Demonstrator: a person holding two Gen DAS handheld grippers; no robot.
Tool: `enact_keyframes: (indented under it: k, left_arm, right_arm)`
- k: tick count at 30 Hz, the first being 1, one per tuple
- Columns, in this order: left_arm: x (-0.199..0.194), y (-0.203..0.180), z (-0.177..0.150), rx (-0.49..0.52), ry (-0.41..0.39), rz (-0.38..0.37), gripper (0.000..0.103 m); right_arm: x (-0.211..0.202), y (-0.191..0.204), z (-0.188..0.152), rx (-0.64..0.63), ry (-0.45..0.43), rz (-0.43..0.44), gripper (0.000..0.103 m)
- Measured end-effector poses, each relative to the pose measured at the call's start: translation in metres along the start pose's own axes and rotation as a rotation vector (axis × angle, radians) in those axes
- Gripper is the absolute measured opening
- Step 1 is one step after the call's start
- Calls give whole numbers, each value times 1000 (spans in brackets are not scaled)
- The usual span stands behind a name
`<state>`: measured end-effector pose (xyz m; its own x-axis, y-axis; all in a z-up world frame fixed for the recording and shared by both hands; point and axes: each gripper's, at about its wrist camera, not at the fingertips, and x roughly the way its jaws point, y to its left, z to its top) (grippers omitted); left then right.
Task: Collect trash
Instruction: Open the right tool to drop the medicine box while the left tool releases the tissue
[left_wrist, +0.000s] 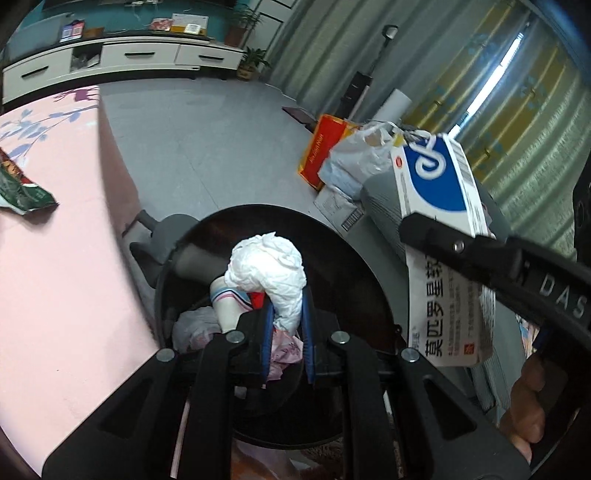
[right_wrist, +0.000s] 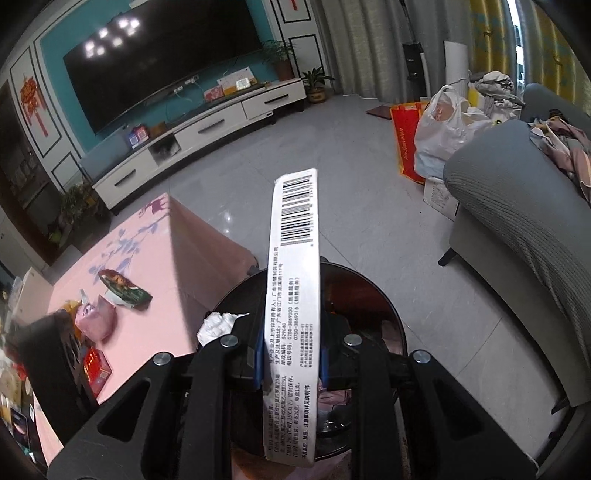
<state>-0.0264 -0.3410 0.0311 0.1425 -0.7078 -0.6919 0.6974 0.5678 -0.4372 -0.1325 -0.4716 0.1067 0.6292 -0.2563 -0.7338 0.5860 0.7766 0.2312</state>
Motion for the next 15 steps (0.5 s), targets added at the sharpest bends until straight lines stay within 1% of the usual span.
enact_keyframes:
  k: [3,4,7,10,15]
  left_arm:
    - [5,-2,0,9,19,-16,14]
    - [8,-2,-1,7,37,-32,14]
    - [13,-3,-2,-1,60,-57,14]
    - [15,-2,-4,-6,73,-64,14]
    - [19,-3,-6,-2,106,-71,14]
  right_arm:
    - [0,-1,0,0,1,-28,22]
    - [1,-1,1,-1,4,-35,22]
    - [6,-4,0,16,29,-30,22]
    - [7,-7,1,34,39,-8,22]
    - [10,-5,0,24,57,-33,22]
